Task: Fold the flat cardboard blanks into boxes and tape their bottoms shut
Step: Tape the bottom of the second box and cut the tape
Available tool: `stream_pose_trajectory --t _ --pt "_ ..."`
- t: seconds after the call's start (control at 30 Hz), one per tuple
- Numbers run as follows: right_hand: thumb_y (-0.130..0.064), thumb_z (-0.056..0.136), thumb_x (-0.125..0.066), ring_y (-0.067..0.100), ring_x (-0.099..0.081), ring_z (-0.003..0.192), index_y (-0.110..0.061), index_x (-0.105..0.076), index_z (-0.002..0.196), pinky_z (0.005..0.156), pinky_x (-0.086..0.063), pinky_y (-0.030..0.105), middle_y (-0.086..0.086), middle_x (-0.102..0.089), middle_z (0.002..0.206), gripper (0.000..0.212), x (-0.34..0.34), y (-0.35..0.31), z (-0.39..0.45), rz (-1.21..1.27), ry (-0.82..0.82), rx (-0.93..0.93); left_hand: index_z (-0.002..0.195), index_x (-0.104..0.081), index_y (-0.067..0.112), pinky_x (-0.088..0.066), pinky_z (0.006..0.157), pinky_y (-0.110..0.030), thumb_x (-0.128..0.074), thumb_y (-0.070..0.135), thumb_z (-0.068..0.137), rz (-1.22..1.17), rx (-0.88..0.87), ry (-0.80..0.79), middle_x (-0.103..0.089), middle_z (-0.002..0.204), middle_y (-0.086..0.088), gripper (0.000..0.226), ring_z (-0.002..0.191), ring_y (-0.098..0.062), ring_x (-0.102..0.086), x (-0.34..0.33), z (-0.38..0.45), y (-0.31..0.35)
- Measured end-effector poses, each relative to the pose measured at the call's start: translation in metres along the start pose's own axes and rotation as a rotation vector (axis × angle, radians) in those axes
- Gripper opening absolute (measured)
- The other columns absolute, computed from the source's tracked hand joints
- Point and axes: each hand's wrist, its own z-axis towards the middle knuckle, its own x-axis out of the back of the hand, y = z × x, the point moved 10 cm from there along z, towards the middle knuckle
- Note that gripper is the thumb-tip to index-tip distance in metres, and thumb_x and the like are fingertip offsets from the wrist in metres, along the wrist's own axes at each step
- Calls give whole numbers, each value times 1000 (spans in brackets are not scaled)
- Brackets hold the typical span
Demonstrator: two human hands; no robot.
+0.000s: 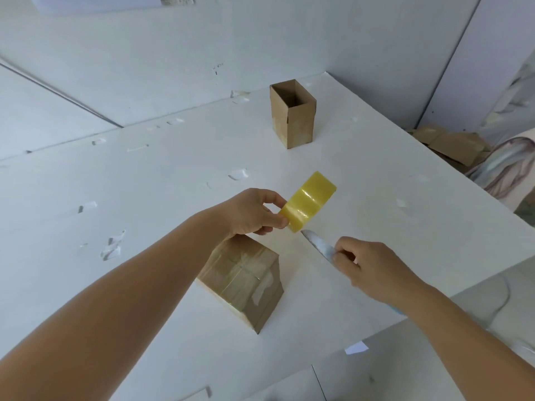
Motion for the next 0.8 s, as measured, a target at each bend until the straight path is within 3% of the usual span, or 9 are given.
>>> stream_pose_trajectory --t 0.1,0.23,0.4,0.5,0.57,0.67,0.73,0.8 --pt "-36 92 -48 14 -38 49 -25 -44 68 47 -30 24 -4 -46 55 26 18 -24 -17 -16 -3 14 95 -68 21 -49 66 -20 -72 14 81 2 -15 28 -54 55 8 16 53 -6 -51 1 -1 1" --pt "-37 97 -39 20 -37 55 -18 -40 77 48 -27 28 2 -42 60 27 41 -65 -24 -314 62 90 95 -67 23 -44 58 -16 -72 14 82 4 -33 40 -53 51 9 16 48 -5 -48 1 -5 4" --pt "-25 99 -35 15 -31 51 -22 -31 81 44 -17 27 -3 -32 66 18 38 -100 -14 -649 18 135 95 -65 19 -38 47 -9 -70 15 84 -11 -76 55 -53 48 12 13 45 -2 -45 1 -11 10" --pt "-14 96 -40 14 -30 51 -22 -40 89 44 -19 26 -4 -29 66 11 36 -113 -8 -713 -30 97 96 -65 20 -37 45 -9 -71 17 84 -19 -96 62 -55 58 3 14 47 -5 -44 1 -13 10" --pt "-8 95 -41 18 -44 61 -20 -45 94 52 -34 25 -2 -38 69 12 30 -118 0 -727 -78 52 94 -66 22 -37 46 -10 -73 18 83 -24 -105 64 -57 64 -1 14 47 -5 -44 0 -12 11" --pt "-11 97 -43 25 -61 100 -14 -57 114 74 -43 30 3 -61 104 22 2 -110 12 -776 -175 21 94 -66 22 -40 53 -13 -72 18 84 -96 -129 74 -59 60 5 13 50 -7 -44 1 -13 12" --pt "-7 94 -43 25 -60 106 -16 -57 112 71 -38 27 3 -60 106 25 -23 -90 14 -761 -229 16 97 -65 19 -42 58 -16 -71 17 85 -132 -149 79 -59 53 11 14 51 -6 -44 3 -13 14" --pt "-12 97 -40 25 -62 100 -21 -53 106 61 -34 26 1 -54 94 18 -32 -70 19 -683 -152 2 100 -65 17 -43 60 -18 -71 17 85 -147 -154 99 -59 53 12 16 51 -6 -44 6 -13 12"
